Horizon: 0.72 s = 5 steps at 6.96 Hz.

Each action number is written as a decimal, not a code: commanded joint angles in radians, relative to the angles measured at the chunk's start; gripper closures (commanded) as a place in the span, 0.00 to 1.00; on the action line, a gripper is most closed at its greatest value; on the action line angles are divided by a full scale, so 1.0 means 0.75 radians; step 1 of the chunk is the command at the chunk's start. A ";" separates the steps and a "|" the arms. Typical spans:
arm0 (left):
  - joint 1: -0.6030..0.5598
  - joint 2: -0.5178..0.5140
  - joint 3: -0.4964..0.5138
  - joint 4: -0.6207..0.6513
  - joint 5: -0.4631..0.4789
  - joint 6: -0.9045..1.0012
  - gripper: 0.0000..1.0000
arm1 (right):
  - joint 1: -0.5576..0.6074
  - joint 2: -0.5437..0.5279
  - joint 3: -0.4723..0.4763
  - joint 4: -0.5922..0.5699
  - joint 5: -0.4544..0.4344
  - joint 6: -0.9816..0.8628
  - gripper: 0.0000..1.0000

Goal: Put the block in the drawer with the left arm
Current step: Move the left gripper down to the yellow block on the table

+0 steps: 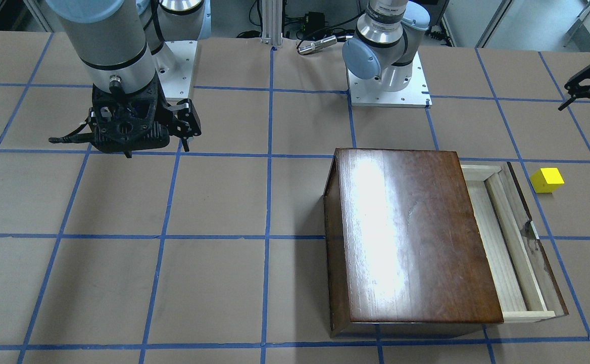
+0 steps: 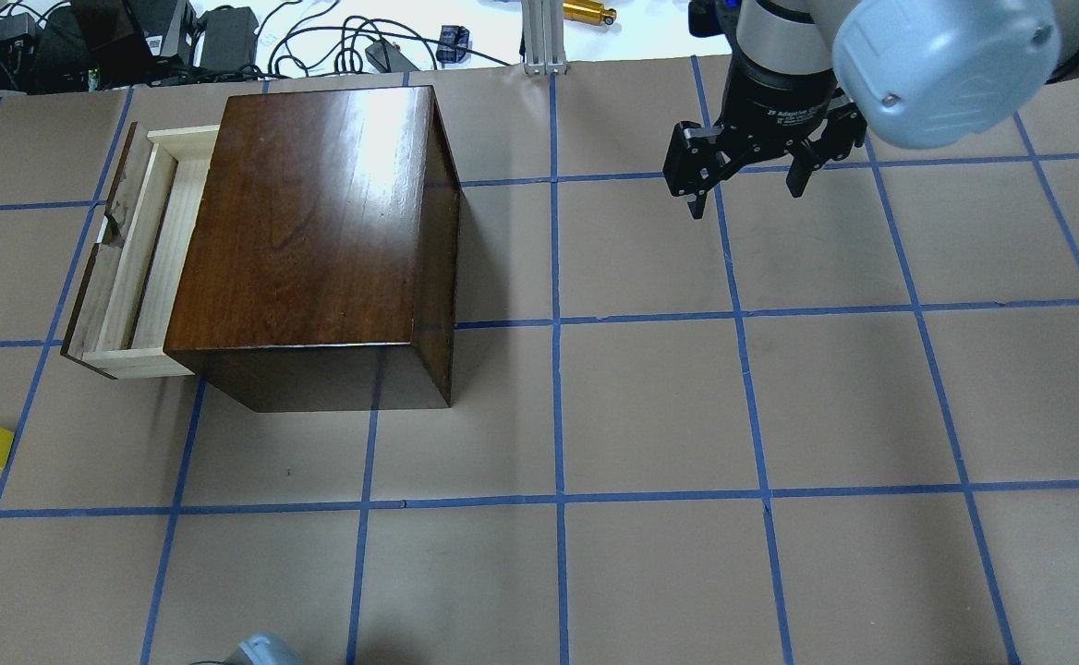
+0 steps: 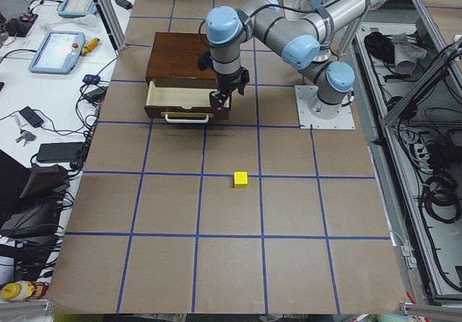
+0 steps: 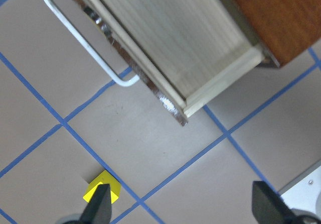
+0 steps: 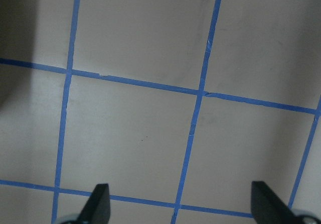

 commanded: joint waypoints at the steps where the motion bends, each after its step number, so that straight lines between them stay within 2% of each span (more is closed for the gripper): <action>1: 0.095 -0.022 -0.146 0.237 0.058 0.402 0.00 | 0.000 0.000 0.000 0.000 0.000 -0.001 0.00; 4: 0.170 -0.079 -0.403 0.658 0.056 0.915 0.00 | 0.000 0.000 0.000 0.000 0.000 -0.001 0.00; 5: 0.201 -0.110 -0.459 0.751 0.048 0.992 0.00 | 0.000 0.000 0.000 0.000 0.000 -0.001 0.00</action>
